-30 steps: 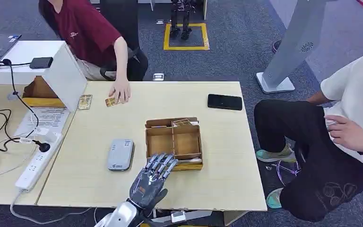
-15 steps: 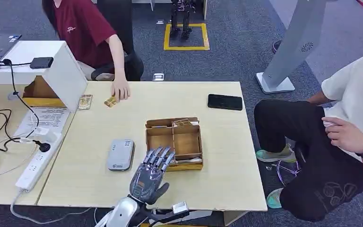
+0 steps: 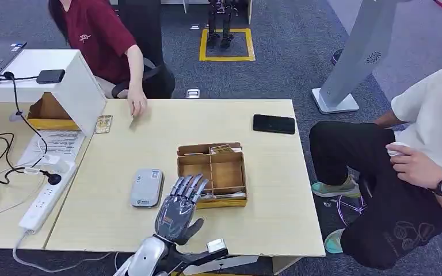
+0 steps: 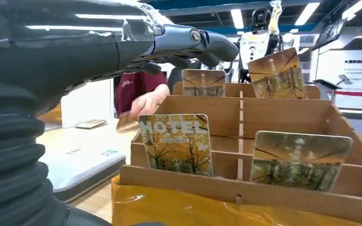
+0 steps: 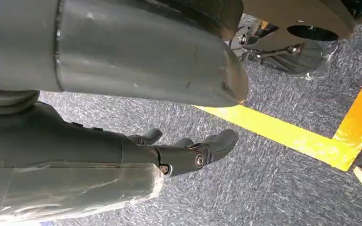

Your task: Pass the card to the sensor for recognition and then transmit it.

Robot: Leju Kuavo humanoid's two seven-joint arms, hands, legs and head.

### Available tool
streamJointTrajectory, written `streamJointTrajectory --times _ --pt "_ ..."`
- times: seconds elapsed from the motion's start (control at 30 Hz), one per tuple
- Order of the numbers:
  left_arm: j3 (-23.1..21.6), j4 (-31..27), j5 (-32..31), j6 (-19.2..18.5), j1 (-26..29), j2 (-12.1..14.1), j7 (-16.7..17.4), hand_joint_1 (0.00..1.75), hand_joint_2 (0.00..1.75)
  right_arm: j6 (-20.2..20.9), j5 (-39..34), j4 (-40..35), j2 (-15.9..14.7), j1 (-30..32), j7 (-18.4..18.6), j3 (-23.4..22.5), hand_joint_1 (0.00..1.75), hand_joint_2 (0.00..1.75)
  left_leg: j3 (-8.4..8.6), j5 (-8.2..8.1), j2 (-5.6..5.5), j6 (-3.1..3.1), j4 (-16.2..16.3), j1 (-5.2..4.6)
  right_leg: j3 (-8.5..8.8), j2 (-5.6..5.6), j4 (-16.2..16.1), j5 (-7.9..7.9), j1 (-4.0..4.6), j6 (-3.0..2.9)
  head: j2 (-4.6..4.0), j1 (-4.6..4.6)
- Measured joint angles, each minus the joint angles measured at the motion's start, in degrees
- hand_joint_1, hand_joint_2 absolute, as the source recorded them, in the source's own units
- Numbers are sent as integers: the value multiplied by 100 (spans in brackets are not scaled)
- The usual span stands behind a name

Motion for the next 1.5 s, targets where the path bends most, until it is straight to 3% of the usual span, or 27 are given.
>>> streamJointTrajectory --times 1.13,1.5 --pt "225 0 146 -11 2 -98 -83 0 175 4 15 0 0 -1 -22 26 0 0 0 0 0 0 0 0 0 0 0 0 0 0 0 -2" --pt "582 46 166 -2 0 -188 -146 0 175 2 46 0 0 -2 -18 31 0 0 0 0 -1 0 0 0 0 0 0 0 0 0 0 0"
